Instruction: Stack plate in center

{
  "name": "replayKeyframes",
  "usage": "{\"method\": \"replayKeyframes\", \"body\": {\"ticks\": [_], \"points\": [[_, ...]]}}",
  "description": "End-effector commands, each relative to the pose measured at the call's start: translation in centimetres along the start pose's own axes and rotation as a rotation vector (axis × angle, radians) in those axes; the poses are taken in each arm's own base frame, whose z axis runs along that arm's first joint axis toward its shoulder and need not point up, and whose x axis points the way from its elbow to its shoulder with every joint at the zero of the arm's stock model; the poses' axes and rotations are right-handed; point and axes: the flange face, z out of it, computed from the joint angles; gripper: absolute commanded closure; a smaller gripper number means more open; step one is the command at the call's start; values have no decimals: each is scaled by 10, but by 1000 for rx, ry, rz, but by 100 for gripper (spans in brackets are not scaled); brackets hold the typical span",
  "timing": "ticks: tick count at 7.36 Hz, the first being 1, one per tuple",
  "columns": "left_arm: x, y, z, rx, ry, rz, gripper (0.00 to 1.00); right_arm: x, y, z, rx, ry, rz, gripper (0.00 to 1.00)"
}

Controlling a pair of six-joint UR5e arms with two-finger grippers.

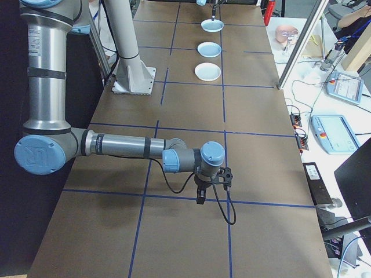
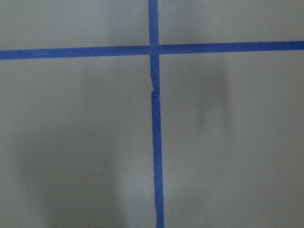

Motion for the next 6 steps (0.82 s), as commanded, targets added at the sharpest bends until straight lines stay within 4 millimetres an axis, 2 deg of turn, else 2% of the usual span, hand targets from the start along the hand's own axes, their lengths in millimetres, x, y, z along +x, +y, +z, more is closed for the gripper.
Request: {"method": "replayKeyframes", "body": {"ticks": [1,2,4,5,6], "points": [[31,-8,-6,7,36,31,100,0,0,0,0,0,0,0],[73,-26,2,0,46,-3,100,0,0,0,0,0,0,0],[151,-31,39,-22,16,-8,100,0,0,0,0,0,0,0],[181,-29,62,-30,6,4,100,0,0,0,0,0,0,0],[200,-20,91,-39,3,37,100,1,1,1,-1,0,1,0]]}}
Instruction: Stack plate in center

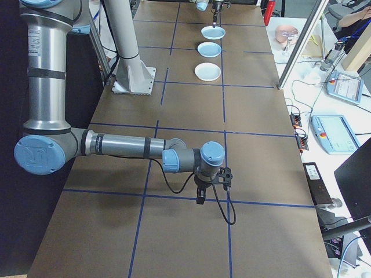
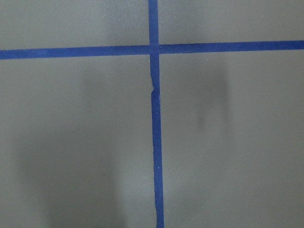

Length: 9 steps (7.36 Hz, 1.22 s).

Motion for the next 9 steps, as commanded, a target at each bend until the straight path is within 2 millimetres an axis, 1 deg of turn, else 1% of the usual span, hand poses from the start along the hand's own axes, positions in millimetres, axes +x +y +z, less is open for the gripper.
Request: {"method": "replayKeyframes", "body": {"ticks": [1,2,3,5,7,9], "points": [[46,15,63,-9,-14,29,100,0,0,0,0,0,0,0],[55,20,76,-1,-11,23,100,-1,-1,-1,1,0,-1,0],[56,22,83,-1,-20,22,100,-1,-1,-1,1,0,-1,0],[52,19,88,30,-57,19,100,-1,-1,-1,1,0,-1,0],[48,16,88,60,-86,13,100,0,0,0,0,0,0,0],[47,16,86,64,-85,13,100,-1,-1,-1,1,0,-1,0]]}}
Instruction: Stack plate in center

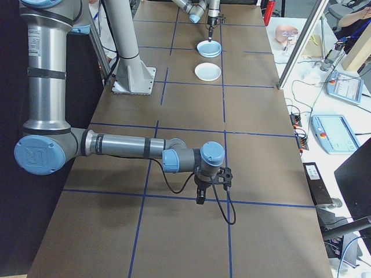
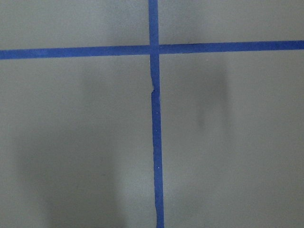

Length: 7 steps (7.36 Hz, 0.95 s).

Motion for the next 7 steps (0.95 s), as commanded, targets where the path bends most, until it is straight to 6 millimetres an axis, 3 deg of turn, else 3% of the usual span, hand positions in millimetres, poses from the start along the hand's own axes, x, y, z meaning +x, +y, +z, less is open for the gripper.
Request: {"method": "replayKeyframes", "body": {"ticks": [1,3,4,5,6,7], "points": [[-1,-1,-3,8,-2,-1,100,0,0,0,0,0,0,0],[-2,-1,-2,6,-4,-4,100,-1,-1,0,0,0,-2,0],[-2,-1,-2,6,-5,-6,22,0,-1,0,1,0,-1,0],[-1,-1,-3,7,-4,-5,0,0,-1,0,1,0,-1,0],[0,-1,-3,6,-3,-6,0,0,0,0,0,0,0,0],[23,-13,-5,19,15,-38,0,0,-1,0,1,0,-1,0]]}}
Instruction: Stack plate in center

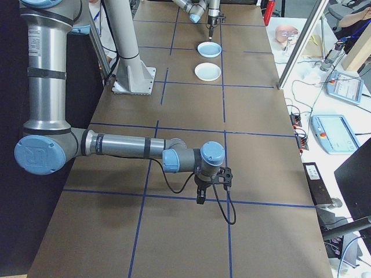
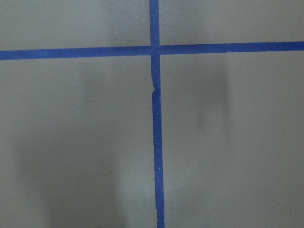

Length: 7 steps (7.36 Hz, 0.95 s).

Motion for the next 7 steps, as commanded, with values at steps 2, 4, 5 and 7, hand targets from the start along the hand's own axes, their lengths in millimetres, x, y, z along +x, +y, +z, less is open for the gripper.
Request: {"method": "replayKeyframes", "body": {"ticks": [2,4,5,7], "points": [[72,-31,3,35,50,-53,0,0,0,0,-1,0,1,0],[160,-21,56,51,67,-63,0,0,0,0,-1,0,1,0],[189,-19,71,66,70,-50,0,0,0,0,0,0,0,0],[211,-23,81,60,51,-89,3,0,0,0,-1,0,1,0]]}}
